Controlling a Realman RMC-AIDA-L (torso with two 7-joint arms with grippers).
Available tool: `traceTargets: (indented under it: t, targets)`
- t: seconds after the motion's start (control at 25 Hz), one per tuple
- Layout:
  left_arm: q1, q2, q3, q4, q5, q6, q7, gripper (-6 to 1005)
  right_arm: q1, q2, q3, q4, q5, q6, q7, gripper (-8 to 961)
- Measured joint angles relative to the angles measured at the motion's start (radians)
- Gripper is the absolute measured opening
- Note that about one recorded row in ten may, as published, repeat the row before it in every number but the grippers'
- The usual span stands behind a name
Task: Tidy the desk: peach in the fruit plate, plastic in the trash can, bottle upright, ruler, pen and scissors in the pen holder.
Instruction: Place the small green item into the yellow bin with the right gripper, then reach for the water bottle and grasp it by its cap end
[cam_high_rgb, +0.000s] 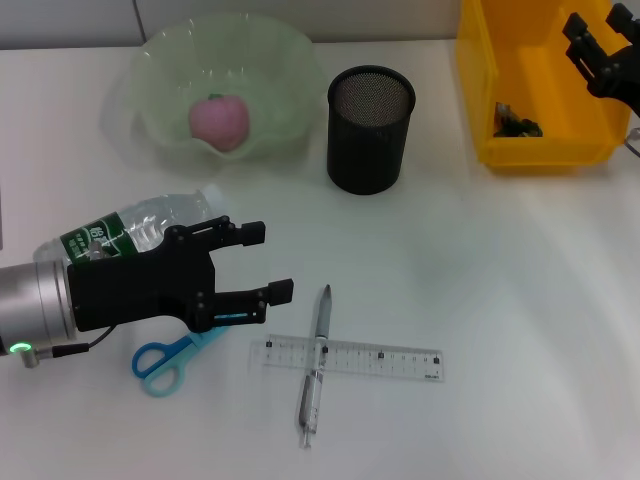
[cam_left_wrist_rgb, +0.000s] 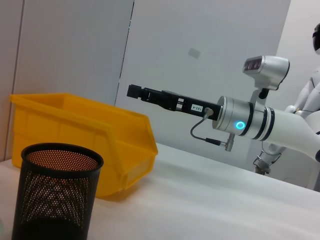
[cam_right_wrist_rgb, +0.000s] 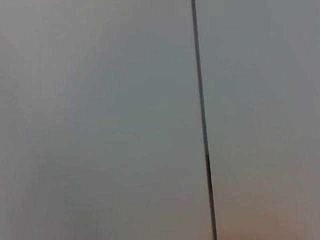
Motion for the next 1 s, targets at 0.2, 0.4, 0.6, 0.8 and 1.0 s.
traceTargets:
  t: [0.2, 0.4, 0.6, 0.8, 1.0]
  targets:
    - [0.001, 0.001, 0.0, 0.0, 0.0, 0.0, 0.0, 761, 0.0, 0.0, 0.001, 0.001, 0.0, 0.001, 0.0, 590]
    - [0.002, 0.002, 0.0, 0.0, 0.0, 0.001, 0.0, 760, 0.001, 0.0, 0.001, 0.001, 0.0, 0.003, 0.001, 716]
    - [0.003, 0.002, 0.0, 0.0, 0.0, 0.001, 0.0, 759, 0.001, 0.0, 0.001, 0.001, 0.0, 0.004, 0.001, 728]
    - [0.003, 0.002, -0.002, 0.0, 0.0, 0.002, 0.0, 758, 0.001, 0.0, 0.0, -0.002, 0.0, 0.002, 0.033, 733]
    - [0.002, 0.0, -0.018, 0.0, 0.003, 0.002, 0.0, 757, -0.028, -0.016, -0.05, -0.065, -0.032, -0.077, 0.268, 733]
